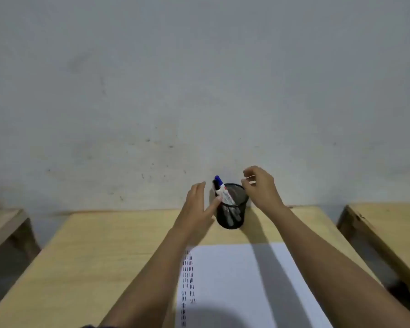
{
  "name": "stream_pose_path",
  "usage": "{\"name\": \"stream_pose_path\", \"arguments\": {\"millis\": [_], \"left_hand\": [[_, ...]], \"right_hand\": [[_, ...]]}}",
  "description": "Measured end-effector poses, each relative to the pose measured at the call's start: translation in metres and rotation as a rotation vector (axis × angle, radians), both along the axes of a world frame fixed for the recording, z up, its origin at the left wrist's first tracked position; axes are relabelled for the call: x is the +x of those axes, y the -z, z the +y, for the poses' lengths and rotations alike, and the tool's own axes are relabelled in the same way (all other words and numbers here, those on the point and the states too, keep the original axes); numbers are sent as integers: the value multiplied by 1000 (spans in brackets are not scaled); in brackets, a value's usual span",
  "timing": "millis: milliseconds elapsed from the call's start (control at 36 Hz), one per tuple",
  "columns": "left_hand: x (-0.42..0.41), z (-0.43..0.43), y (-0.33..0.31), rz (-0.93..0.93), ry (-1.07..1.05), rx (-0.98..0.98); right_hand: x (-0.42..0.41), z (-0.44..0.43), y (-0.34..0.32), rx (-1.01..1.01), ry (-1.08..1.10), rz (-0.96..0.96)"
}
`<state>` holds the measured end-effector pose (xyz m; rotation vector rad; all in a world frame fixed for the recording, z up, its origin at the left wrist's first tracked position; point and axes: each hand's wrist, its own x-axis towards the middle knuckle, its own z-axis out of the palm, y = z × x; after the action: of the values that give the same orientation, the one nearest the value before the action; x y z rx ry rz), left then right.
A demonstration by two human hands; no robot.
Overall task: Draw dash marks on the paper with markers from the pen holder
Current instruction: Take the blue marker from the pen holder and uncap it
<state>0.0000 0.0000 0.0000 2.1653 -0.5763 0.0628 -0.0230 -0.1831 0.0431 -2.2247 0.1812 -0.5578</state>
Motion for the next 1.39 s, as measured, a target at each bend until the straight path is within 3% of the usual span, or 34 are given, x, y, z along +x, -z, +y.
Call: {"name": "stream_pose_path", "arguments": {"millis": [167,472,917,1389], "left_hand": [[-3,-17,46,155,93,-205],[13,-38,78,197,122,-411],[27,-40,75,166,101,-329],[8,-45,63,146,-54,-348]], "right_hand": [[19,5,24,2,-77,75],[42,8,27,-108,-214,125],[41,16,28,-135,-246,175],[3,2,-4,113,-80,-144]]}}
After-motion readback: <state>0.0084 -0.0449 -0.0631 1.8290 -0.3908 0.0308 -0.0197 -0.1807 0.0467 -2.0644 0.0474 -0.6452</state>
